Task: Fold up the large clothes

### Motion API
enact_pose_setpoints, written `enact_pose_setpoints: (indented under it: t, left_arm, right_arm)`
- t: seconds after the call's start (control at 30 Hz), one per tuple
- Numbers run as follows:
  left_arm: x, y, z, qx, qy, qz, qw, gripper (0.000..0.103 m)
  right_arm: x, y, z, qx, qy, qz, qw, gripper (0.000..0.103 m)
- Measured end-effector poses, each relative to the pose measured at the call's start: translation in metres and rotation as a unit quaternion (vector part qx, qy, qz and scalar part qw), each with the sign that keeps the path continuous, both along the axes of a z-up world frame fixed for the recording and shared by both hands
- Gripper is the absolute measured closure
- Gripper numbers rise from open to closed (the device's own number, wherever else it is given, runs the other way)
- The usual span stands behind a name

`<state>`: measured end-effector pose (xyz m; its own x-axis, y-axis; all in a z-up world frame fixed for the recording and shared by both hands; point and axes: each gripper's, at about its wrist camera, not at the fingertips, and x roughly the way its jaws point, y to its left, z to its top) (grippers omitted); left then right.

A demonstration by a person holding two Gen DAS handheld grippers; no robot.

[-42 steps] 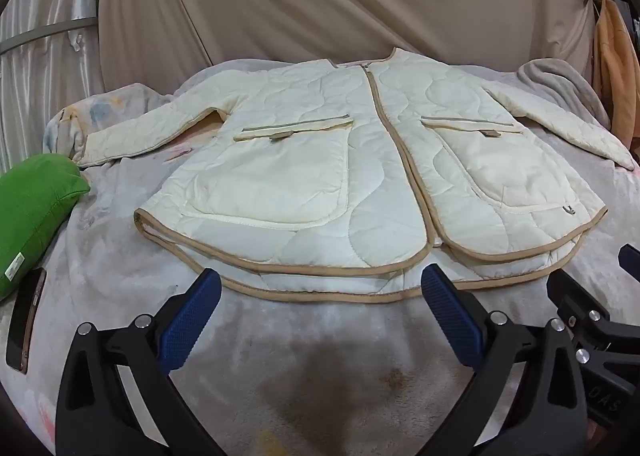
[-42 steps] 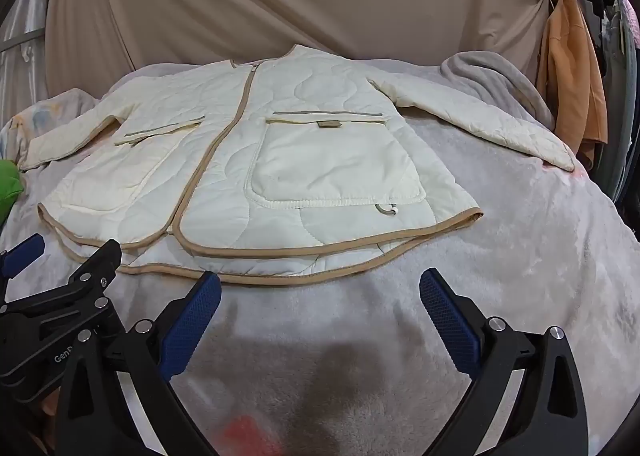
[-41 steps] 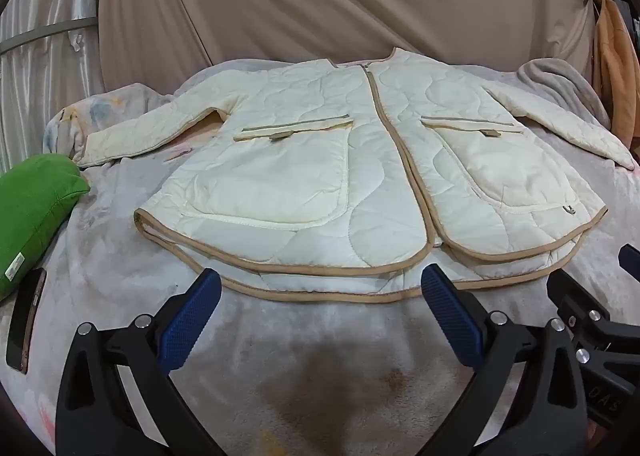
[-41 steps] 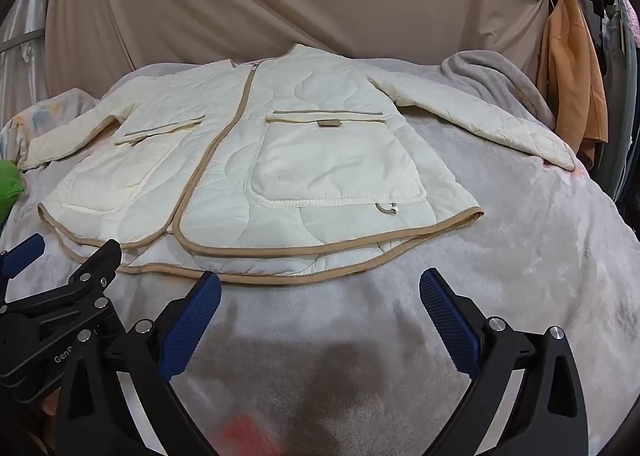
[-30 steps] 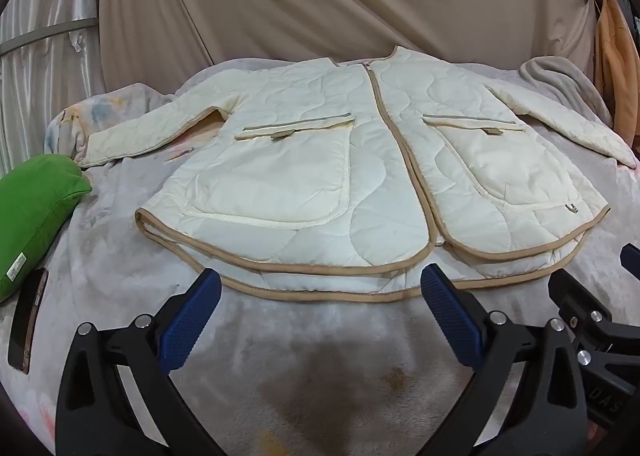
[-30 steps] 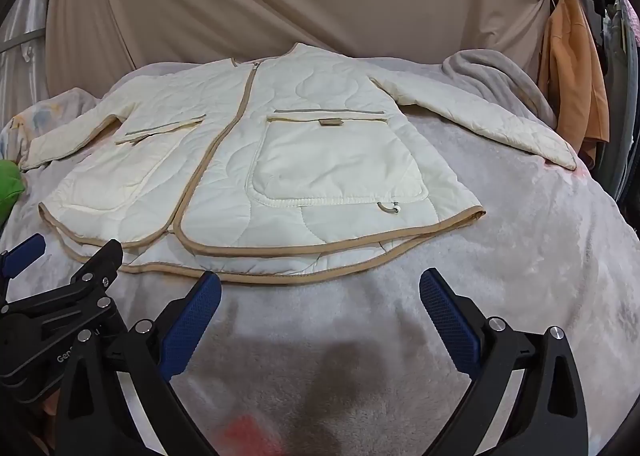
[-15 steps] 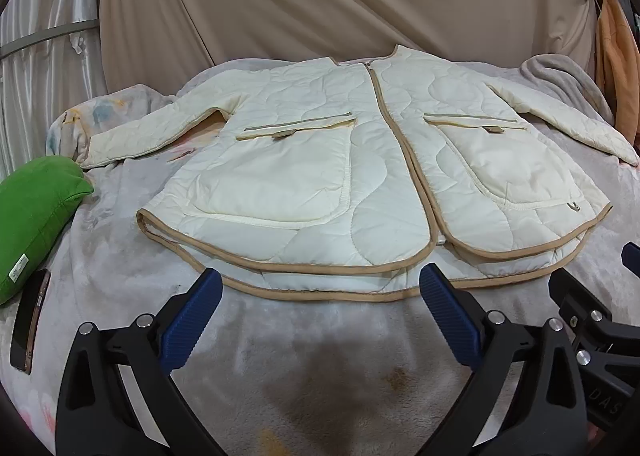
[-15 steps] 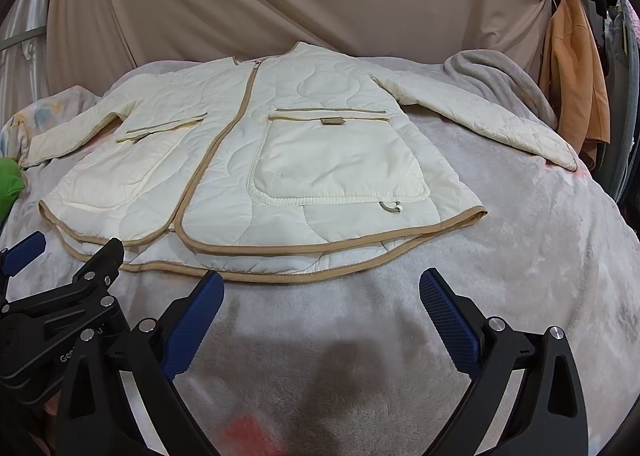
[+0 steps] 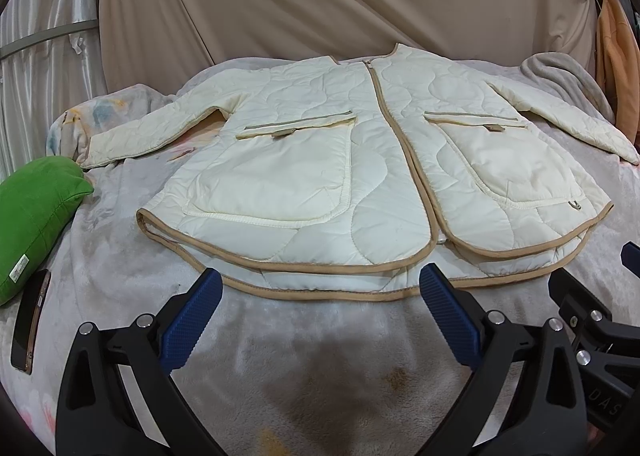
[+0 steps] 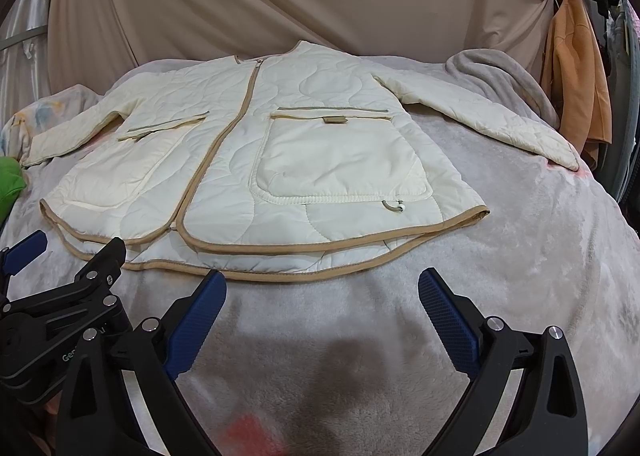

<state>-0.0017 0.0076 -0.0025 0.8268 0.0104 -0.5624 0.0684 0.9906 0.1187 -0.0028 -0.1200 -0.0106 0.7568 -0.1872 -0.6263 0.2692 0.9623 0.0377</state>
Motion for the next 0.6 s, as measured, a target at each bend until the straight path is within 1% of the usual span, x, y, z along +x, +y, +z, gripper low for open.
enact_pose_setpoints:
  t: [0.6]
  left_arm:
    - [0.0003,-0.0008,-0.0001,0.002,0.001,0.000,1.0000,0.007]
  right_arm:
    - [0.0009,0.0002,0.0005,-0.004,0.000,-0.003,1.000,0.007]
